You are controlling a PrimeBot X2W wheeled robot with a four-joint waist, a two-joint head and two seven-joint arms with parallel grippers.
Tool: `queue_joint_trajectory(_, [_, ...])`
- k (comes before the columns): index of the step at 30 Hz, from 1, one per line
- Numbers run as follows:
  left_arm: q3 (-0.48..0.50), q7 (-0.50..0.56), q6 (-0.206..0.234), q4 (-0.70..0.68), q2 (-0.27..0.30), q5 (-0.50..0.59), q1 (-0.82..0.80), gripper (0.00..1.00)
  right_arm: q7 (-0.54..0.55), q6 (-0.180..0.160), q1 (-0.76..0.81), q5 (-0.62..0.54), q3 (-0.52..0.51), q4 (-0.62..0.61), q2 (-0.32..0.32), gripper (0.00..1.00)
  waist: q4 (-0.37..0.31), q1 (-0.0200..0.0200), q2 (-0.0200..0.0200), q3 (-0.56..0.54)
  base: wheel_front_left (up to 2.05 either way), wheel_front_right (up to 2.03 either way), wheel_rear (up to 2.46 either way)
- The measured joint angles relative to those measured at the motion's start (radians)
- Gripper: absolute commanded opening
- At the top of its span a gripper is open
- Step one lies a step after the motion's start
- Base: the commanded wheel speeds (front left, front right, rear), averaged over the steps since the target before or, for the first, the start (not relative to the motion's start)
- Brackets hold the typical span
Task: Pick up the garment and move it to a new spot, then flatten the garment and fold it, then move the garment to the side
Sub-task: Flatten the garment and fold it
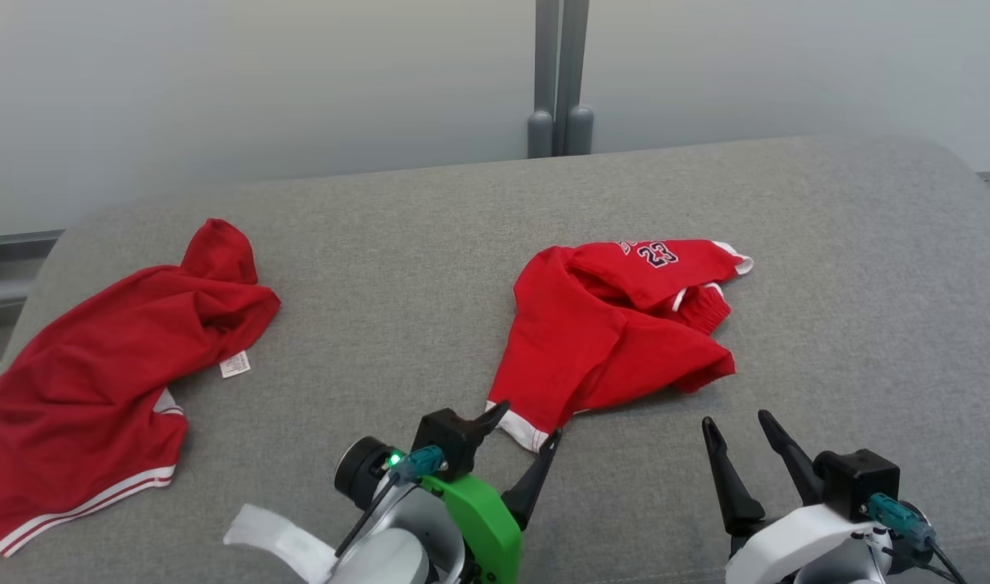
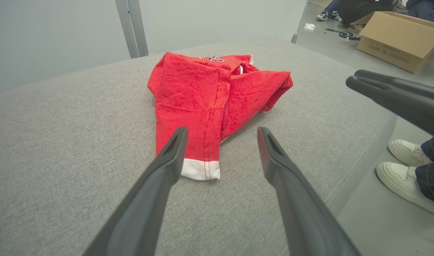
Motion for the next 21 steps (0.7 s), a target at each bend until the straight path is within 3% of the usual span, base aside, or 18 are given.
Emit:
queue_joint_trajectory(7, [-0.110, 0.020, 0.055, 0.069, -0.001, -0.057, -0.102, 1.00, 0.009, 0.000, 0.000, -0.039, 0.013, -0.019, 0.000, 1.00, -0.049, 0.0000, 0.0000, 0.032, 0.00, 0.00, 0.00])
queue_joint_trajectory(17, [-0.224, 0.020, 0.212, 0.226, -0.001, -0.089, -0.236, 1.00, -0.006, 0.000, -0.034, -0.016, 0.045, -0.022, 0.000, 1.00, -0.116, 0.0000, 0.0000, 0.102, 0.00, 0.00, 0.00])
queue_joint_trajectory(21, [-0.260, 0.010, 0.231, 0.277, -0.001, -0.103, -0.269, 1.00, -0.017, 0.000, -0.044, -0.015, 0.054, -0.014, 0.000, 1.00, -0.141, 0.0000, 0.0000, 0.129, 0.00, 0.00, 0.00])
